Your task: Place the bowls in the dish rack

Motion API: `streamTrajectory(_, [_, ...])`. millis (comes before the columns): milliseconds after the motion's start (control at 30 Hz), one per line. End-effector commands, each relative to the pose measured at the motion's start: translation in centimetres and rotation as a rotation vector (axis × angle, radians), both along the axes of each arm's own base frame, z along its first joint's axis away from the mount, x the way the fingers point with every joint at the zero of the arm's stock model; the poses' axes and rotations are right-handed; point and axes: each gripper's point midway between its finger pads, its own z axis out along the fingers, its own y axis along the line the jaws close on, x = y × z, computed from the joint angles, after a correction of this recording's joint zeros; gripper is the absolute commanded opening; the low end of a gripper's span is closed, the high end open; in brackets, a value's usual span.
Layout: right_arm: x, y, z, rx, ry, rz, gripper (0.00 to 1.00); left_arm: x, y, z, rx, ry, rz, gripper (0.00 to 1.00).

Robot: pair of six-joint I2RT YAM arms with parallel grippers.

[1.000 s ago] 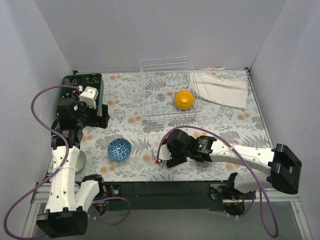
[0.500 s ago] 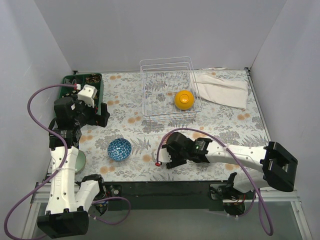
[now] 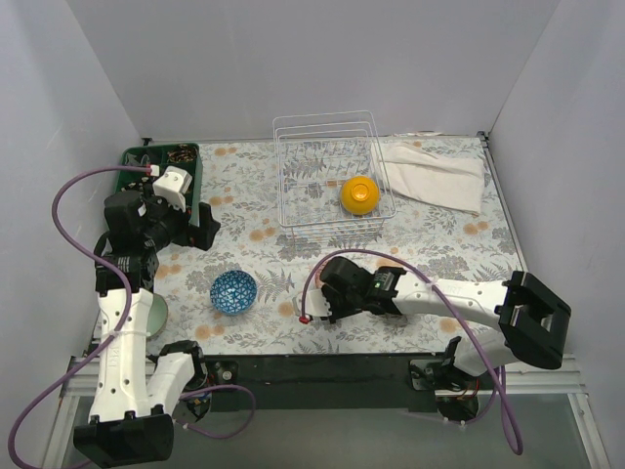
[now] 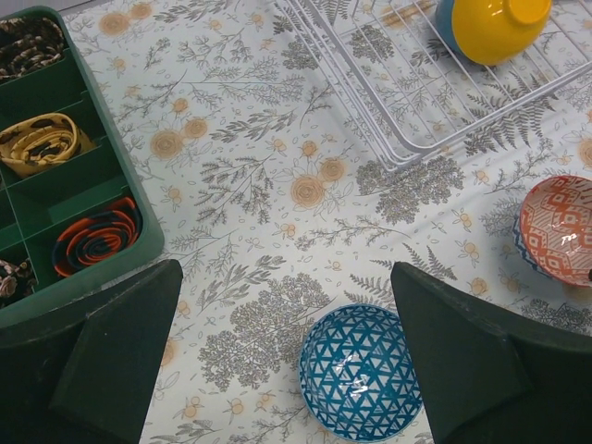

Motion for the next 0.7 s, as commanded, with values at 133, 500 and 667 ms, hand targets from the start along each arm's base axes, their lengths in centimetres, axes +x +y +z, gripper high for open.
streamTrajectory(133, [0.9, 1.9, 5.3, 0.094, -0.002, -0.073, 0.04, -0.3, -0.8, 2.6, -0.019, -0.067, -0.045, 0.98])
streamTrajectory(500, [1.5, 6.4, 24.7, 0.457, 0.313, -0.175, 0.01, 2.1, -1.8, 4.1, -0.075, -0.035, -0.108, 0.94])
streamTrajectory(667, [6.5, 7.4, 30.5, 0.645, 0.385, -0.222, 0.01, 4.5, -1.9, 5.3, -0.12, -0.083, -0.095, 0.92])
